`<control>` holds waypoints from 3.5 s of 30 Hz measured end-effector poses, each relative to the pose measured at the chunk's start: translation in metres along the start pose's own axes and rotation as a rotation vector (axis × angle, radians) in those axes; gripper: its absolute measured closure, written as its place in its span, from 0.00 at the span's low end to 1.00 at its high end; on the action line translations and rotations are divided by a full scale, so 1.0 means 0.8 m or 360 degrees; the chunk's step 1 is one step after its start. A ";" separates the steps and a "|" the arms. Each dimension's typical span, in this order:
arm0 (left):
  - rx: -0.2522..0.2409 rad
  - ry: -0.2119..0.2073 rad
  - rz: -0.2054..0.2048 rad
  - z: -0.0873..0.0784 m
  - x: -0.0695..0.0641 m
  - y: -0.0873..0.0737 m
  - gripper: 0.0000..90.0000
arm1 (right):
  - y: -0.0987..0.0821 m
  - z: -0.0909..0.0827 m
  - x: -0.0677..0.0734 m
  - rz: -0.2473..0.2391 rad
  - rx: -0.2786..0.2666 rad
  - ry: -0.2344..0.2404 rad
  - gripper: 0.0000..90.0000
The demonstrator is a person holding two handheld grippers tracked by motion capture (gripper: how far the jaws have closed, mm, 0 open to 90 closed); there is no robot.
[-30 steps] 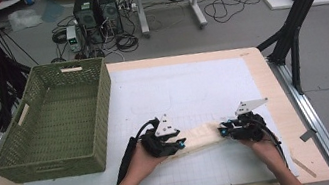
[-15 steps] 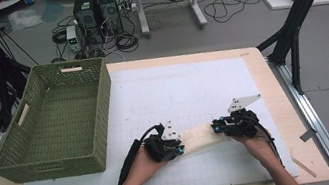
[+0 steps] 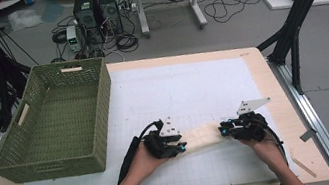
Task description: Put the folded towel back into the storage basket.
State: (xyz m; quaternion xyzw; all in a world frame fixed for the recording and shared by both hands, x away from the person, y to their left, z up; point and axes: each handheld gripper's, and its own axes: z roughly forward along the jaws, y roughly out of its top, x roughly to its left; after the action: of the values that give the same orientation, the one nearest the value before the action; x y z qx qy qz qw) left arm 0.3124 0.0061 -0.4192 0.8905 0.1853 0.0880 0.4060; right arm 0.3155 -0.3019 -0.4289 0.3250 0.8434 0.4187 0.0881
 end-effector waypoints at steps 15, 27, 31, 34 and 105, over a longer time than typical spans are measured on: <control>0.0104 -0.0123 0.0032 0.045 0.009 0.046 0.48 | -0.005 0.007 -0.002 -0.0003 0.0046 0.0020 0.80; 0.0284 -0.0142 0.0059 0.072 0.009 0.046 0.40 | -0.007 0.012 -0.002 -0.0015 0.0074 0.0026 0.80; 0.0296 -0.0188 0.0050 0.067 0.011 0.044 0.39 | -0.008 0.011 -0.001 -0.0008 0.0075 0.0026 0.80; 0.0303 -0.0213 0.0050 0.064 0.012 0.041 0.38 | -0.007 0.012 -0.001 -0.0008 0.0078 0.0030 0.80; -0.0096 0.0115 -0.0232 -0.010 0.044 0.038 0.88 | -0.029 -0.039 0.000 0.0082 -0.0217 -0.0028 0.36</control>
State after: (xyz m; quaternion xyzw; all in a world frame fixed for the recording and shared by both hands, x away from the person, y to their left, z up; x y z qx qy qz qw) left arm 0.3502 0.0076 -0.3911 0.8582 0.2615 0.0960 0.4312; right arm 0.2914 -0.3325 -0.4269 0.3435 0.8034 0.4745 0.1065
